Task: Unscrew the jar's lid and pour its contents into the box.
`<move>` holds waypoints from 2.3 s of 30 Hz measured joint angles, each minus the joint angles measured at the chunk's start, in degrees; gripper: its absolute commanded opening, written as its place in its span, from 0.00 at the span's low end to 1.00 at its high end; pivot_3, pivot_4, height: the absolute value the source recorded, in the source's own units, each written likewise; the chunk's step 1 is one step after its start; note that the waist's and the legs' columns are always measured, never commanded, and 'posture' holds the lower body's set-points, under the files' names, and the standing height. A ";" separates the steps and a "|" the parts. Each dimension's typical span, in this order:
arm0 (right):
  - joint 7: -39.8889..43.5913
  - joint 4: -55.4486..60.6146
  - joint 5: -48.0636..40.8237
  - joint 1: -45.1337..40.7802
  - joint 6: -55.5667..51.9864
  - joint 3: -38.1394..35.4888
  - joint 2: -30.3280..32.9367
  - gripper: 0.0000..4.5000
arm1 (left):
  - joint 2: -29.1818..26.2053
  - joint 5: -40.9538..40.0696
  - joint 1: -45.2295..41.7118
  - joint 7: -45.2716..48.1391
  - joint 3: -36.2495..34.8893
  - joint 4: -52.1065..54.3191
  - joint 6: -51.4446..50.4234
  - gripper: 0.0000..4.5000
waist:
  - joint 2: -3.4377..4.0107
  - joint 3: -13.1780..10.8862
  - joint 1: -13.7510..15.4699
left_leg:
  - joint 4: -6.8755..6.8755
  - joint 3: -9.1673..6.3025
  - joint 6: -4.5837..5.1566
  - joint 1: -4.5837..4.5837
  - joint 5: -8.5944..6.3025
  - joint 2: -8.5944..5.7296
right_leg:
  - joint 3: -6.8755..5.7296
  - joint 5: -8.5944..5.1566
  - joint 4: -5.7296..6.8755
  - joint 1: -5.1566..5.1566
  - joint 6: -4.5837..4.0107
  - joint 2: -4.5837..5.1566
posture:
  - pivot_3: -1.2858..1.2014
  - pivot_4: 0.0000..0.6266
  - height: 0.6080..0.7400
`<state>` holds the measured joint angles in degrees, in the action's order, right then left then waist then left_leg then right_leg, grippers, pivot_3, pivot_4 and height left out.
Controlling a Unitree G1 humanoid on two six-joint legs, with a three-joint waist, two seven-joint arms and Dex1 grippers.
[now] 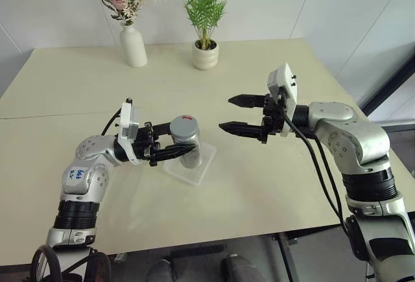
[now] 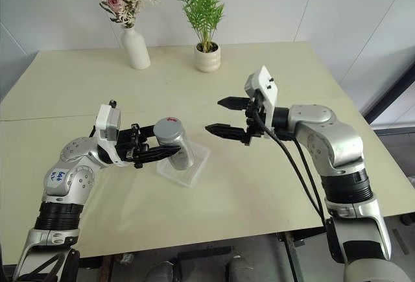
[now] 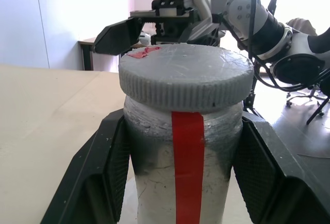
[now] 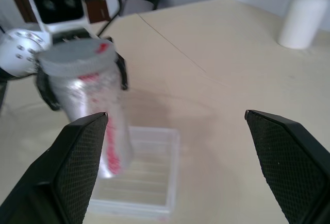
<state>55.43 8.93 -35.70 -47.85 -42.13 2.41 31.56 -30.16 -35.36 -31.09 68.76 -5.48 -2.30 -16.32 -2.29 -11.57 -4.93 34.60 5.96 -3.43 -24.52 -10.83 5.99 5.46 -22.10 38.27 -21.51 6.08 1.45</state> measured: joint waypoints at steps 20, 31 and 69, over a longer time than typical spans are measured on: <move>-4.97 -0.48 3.23 -4.33 -2.58 8.54 -10.87 0.99 | 0.10 -0.01 0.08 -0.01 0.07 0.13 0.00 0.54 | 0.00 0.00 0.11 | 0.09 0.05 0.05 -0.02 -0.05 -0.01 | 0.02 0.01 0.04 -0.02 0.02 0.02 | 0.52 0.24 1.00; -5.04 -2.41 4.82 -5.46 -1.99 8.74 -13.11 0.99 | 0.11 -0.01 0.13 -0.41 0.05 0.13 -0.01 0.54 | 0.00 0.00 0.12 | 0.10 0.06 0.05 -0.02 -0.06 -0.02 | 0.02 0.01 0.04 -0.02 0.02 0.03 | 0.52 0.24 1.00; -3.10 -0.64 3.08 -3.32 -1.69 4.24 -3.80 0.99 | 0.09 0.10 -0.13 -0.16 0.01 -0.65 0.47 0.54 | 0.00 0.00 0.13 | 0.09 0.07 0.07 -0.01 -0.09 -0.02 | 0.04 0.01 0.01 -0.02 0.02 0.02 | 0.52 0.24 1.00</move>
<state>52.33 8.28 -32.62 -51.17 -43.82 6.65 27.76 -30.07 -35.27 -31.22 68.60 -5.47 -2.95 -15.85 -2.29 -11.57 -4.80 34.70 6.03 -3.35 -24.53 -10.92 5.97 5.50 -22.09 38.27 -21.53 6.10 1.48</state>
